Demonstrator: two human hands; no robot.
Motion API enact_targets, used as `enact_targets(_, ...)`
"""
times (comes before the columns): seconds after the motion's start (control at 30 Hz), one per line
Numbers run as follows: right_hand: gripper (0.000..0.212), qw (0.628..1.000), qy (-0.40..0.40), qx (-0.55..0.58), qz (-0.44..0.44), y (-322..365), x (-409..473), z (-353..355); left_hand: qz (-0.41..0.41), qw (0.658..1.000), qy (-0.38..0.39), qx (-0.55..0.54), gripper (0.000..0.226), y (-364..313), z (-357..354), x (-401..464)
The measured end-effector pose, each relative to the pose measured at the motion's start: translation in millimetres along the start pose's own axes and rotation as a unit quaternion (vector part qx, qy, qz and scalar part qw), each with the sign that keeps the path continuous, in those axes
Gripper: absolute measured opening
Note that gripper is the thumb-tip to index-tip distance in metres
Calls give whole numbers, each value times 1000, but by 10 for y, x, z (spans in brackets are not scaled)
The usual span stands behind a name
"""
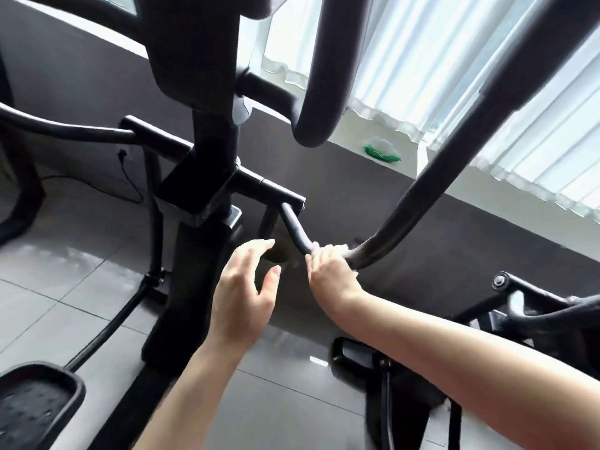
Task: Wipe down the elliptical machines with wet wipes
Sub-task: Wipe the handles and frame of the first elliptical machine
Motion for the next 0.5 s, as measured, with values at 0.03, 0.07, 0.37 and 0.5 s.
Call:
enact_targets(0.03, 78, 1000, 0, -20, 15, -26, -87, -43, 8, 1000, 2, -2, 42, -2, -15, -26)
enact_targets(0.07, 78, 999, -16, -36, 27, -83, -201, -44, 16, 1000, 6, -6, 42, -3, -45, -54)
enact_targets(0.37, 55, 999, -40, 7, -25, -585, -346, 37, 62, 997, 24, -31, 44, 52, -219, -314)
enact_targets(0.5, 35, 995, -6, 73, -69, -125, 49, -64, 103, 994, 18, -22, 46, 227, -102, -468)
Point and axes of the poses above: each hand's wrist, its own x-axis towards the middle knuckle, its own z-axis out of the back of the hand, y = z × x, the point moved 9 cm from there along x, towards the middle knuckle, and after that the axes turned 10 degrees about -z, right-handed, at the moved point
